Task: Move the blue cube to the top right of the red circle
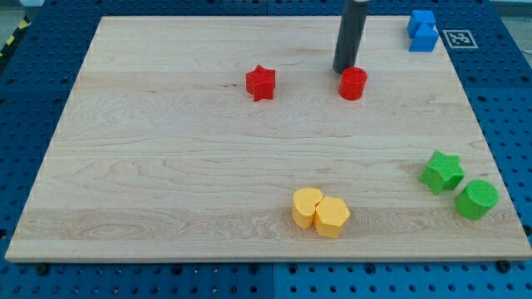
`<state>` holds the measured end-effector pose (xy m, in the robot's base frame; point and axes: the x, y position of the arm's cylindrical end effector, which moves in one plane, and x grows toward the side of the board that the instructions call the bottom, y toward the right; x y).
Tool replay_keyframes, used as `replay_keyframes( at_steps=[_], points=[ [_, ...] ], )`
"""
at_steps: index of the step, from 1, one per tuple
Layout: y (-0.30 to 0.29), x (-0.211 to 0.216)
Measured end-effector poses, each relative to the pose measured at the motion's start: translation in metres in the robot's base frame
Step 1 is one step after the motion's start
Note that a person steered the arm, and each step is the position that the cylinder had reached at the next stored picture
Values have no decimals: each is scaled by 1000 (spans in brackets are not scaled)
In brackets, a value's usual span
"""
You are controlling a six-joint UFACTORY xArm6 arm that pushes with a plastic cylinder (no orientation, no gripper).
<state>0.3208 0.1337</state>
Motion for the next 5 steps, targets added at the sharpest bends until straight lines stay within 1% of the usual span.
replay_keyframes(
  at_steps=[3,4,5],
  points=[
    [212,-4],
    [212,-5],
    [211,-53]
  ],
)
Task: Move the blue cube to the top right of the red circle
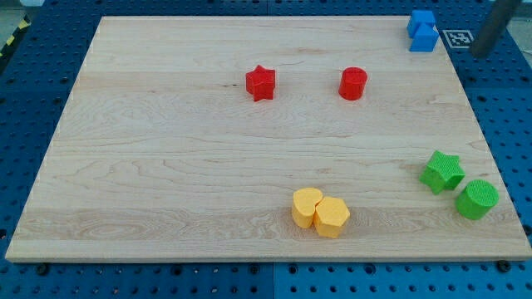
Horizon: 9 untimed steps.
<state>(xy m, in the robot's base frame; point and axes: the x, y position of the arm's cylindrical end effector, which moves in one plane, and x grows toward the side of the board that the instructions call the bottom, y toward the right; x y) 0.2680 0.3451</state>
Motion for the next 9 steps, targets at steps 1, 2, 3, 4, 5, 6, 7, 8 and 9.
replay_keyframes(
  at_steps=[1,2,3,4,5,6,7,8,9],
  points=[
    [0,-51],
    [0,-52],
    [-7,-59],
    [-30,-62],
    [-57,-61],
    [-80,-61],
    [-95,-61],
    [-102,-60],
    [-102,-48]
  ],
)
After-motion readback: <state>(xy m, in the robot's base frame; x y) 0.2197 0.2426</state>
